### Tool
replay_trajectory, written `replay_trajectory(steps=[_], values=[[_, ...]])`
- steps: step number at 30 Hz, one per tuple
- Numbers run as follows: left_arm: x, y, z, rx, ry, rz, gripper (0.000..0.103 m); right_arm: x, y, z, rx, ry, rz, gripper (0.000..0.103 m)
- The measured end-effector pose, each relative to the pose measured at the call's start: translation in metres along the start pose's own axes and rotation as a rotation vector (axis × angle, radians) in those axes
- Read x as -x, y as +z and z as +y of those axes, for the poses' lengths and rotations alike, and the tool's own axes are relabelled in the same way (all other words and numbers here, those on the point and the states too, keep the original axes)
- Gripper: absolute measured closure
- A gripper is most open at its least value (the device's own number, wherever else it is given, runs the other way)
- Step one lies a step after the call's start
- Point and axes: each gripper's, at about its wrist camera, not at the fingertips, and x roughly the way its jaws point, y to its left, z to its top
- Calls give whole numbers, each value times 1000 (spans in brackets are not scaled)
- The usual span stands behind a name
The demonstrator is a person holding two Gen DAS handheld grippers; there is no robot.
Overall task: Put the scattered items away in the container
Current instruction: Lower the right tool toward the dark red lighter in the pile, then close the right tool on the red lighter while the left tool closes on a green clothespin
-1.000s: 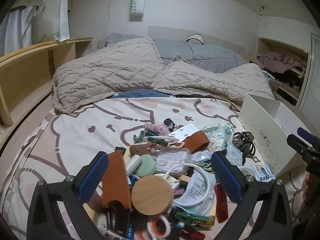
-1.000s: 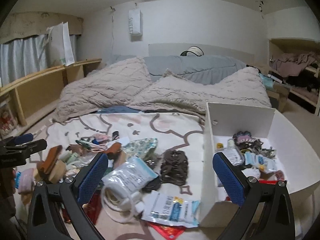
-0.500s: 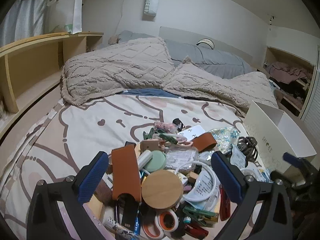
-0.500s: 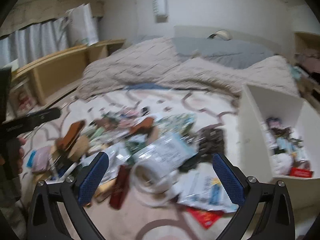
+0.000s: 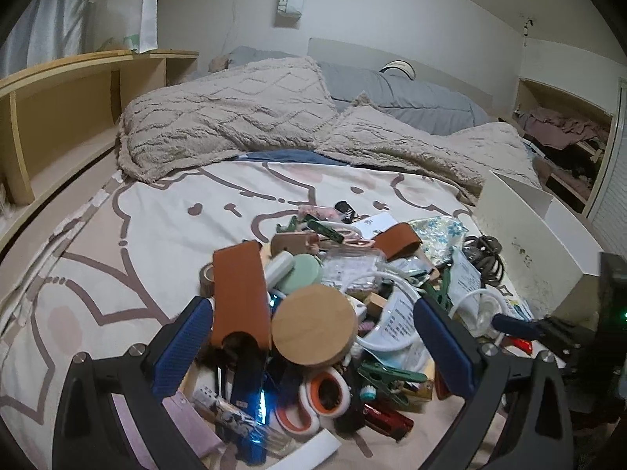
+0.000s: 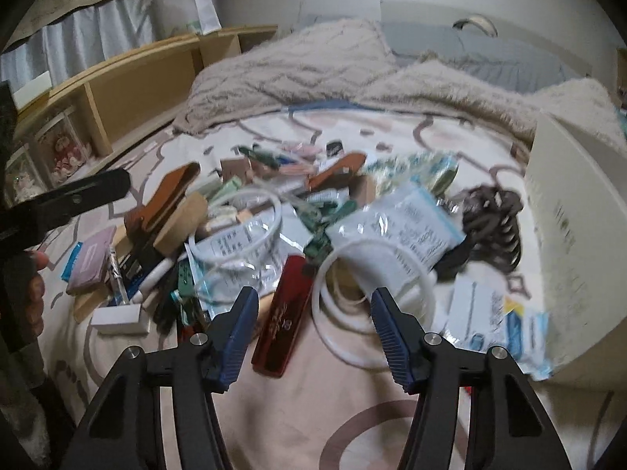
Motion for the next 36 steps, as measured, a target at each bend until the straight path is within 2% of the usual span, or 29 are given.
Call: replay_trajectory(steps=[7, 9, 12, 14, 16, 18, 21, 31, 36], values=[[2, -9, -23, -97, -92, 13, 12, -13, -7, 5, 12, 15, 44, 43], [0, -10, -27, -110, -117, 24, 18, -17, -8, 5, 13, 26, 60, 58], [-4, -14, -33, -117, -160, 59, 25, -18, -9, 5, 9, 37, 67, 58], [-10, -18, -36, -109, -213, 101, 37, -17, -9, 5, 10, 41, 66, 59], [-16, -21, -39, -93, -248, 140, 41, -17, -9, 5, 9, 41, 66, 60], [-21, -25, -44, -103, -249, 166, 45, -17, -10, 4, 3, 58, 68, 69], [-26, -30, -48, -118, -238, 194, 45, -17, -9, 5, -4, 78, 75, 76], [-42, -38, -44, -118, -192, 234, 45, -17, -10, 9, 16, 80, 74, 80], [-45, -38, -43, -113, -182, 219, 45, -14, -10, 10, 23, 80, 73, 84]])
